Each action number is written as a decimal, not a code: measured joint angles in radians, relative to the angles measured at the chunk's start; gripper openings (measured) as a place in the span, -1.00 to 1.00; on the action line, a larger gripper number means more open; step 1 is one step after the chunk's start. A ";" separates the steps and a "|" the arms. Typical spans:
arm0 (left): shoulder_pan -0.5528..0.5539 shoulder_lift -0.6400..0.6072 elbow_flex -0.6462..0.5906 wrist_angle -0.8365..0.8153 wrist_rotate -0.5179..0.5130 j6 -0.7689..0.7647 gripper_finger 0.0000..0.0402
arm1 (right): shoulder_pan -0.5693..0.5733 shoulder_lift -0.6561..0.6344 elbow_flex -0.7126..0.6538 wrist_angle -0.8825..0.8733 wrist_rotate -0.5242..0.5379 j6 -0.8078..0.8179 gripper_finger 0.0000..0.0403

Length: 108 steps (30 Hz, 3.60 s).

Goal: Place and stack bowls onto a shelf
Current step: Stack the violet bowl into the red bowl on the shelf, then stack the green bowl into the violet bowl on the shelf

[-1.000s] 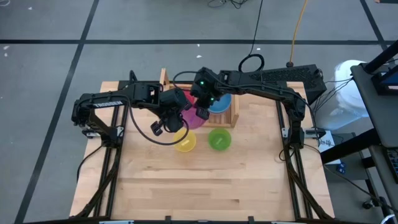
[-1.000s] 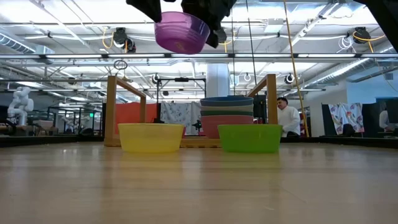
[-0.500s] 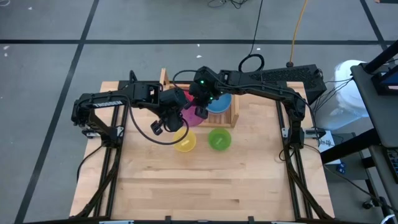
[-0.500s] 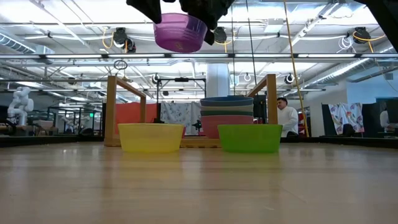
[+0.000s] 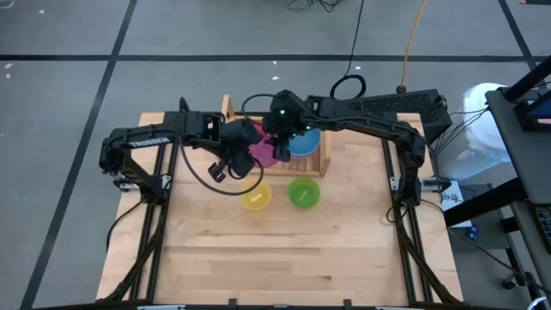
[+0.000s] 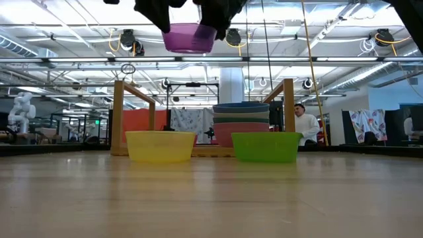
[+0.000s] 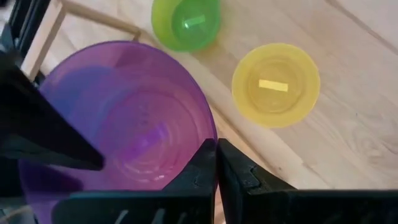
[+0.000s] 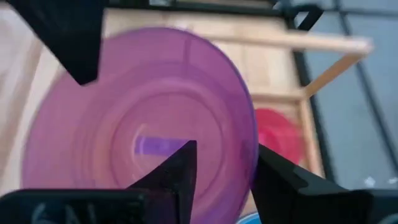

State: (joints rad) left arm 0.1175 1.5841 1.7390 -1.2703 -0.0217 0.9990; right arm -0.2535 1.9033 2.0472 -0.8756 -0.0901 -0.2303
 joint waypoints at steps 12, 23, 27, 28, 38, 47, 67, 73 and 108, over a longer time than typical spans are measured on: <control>0.100 -0.001 0.001 -0.017 0.001 -0.116 -0.99 | -0.005 -0.144 0.000 0.019 0.106 -0.075 -0.37; 0.272 -0.001 -0.011 0.074 0.121 -0.265 -0.99 | -0.008 -0.322 0.000 -0.066 0.303 -0.108 -0.37; 0.319 -0.001 -0.071 0.143 0.167 -0.325 -0.99 | -0.013 -0.373 0.000 -0.067 0.330 -0.111 -0.37; 0.327 -0.001 -0.089 0.156 0.171 -0.339 -0.99 | -0.015 -0.383 0.000 -0.071 0.330 -0.114 -0.37; 0.380 0.000 -0.302 0.424 0.171 -0.512 -0.99 | -0.041 -0.428 0.000 -0.133 0.333 -0.154 -0.37; 0.395 0.000 -0.431 0.661 0.171 -0.699 -0.99 | -0.088 -0.426 0.000 -0.202 0.333 -0.188 -0.37; 0.435 0.000 -0.692 0.954 0.170 -0.831 -0.99 | -0.095 -0.426 0.000 -0.223 0.329 -0.239 -0.37; 0.452 0.000 -0.749 0.983 0.168 -0.848 -0.99 | -0.095 -0.426 0.000 -0.237 0.329 -0.251 -0.37; 0.419 0.000 -0.782 0.934 0.037 -0.786 -0.79 | -0.095 -0.426 0.000 -0.237 0.329 -0.268 -0.37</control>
State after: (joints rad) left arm 0.5368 1.5845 0.9565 -0.3367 0.0149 0.2125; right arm -0.3481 1.4773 2.0476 -1.1130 0.2389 -0.4988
